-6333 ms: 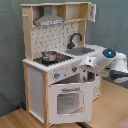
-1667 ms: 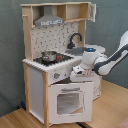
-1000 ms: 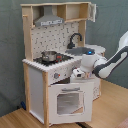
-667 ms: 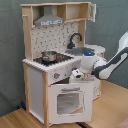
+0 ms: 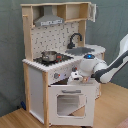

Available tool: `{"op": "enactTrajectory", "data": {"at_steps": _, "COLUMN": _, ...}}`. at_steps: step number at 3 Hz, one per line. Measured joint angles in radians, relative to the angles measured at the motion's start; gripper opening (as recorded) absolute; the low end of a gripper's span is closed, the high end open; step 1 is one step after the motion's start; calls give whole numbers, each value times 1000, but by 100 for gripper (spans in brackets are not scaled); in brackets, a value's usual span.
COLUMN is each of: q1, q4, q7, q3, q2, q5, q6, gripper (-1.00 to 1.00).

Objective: Play with the kitchen

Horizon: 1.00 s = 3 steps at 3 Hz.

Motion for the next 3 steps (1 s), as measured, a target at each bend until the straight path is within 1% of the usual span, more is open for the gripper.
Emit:
{"op": "enactTrajectory", "data": {"at_steps": 1, "q1": 0, "q4": 0, "q7": 96, "q3": 18, "q2": -20, "q5": 0, "q6": 23, "gripper": -100}}
{"op": "enactTrajectory", "data": {"at_steps": 2, "q1": 0, "q4": 2, "q7": 194, "q3": 31, "q2": -26, "q5": 0, "q6": 49, "gripper": -100}}
{"op": "enactTrajectory", "data": {"at_steps": 3, "q1": 0, "q4": 22, "q7": 250, "q3": 10, "q2": -26, "q5": -1, "q6": 56, "gripper": -100}}
